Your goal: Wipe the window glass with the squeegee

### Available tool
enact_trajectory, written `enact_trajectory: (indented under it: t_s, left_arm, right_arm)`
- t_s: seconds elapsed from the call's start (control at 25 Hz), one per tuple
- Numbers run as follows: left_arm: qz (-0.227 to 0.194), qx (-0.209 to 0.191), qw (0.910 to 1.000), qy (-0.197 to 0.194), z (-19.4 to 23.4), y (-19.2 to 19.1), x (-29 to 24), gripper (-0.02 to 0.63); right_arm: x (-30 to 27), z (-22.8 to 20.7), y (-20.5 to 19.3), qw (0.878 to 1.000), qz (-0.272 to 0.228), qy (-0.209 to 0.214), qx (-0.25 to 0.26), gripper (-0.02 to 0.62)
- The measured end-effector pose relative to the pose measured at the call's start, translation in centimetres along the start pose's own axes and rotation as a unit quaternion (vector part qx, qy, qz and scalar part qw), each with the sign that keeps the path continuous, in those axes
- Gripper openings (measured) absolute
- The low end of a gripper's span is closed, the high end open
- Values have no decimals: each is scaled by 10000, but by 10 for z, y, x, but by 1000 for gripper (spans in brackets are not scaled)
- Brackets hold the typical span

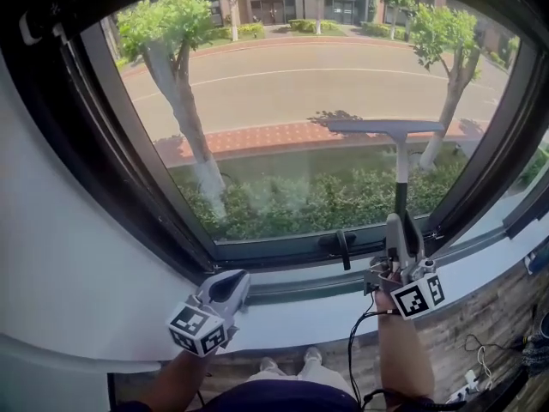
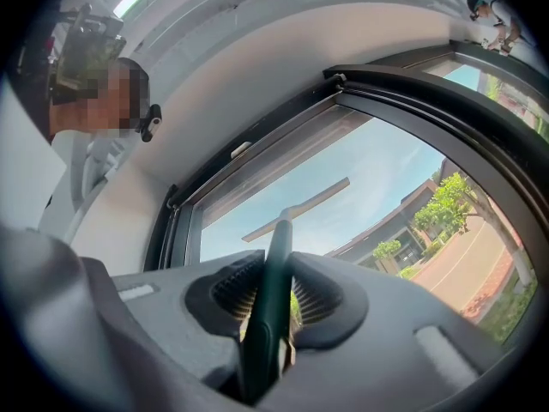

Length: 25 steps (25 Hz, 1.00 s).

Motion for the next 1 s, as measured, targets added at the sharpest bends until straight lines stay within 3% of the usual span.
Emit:
enact_trajectory:
  t_s: [0.4,1.0]
  left_arm:
    - [-3,-39,10000,72,-14,16,10,5]
    - [319,-100,9994,-41,-26,2,-2,5]
  right_arm:
    - [35,10,-15,9992,315,-168,-202,103]
    - [97,3,-79,9923,915,-582,-601,103]
Point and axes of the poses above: the fingertips, and each gripper's own axes: x backward along the fingers, z to its left, y out of its top, the point moved 10 cm from there along x, backward along the fingers, and after that the axes turned 13 degrees about y, right-handed, at the moved point
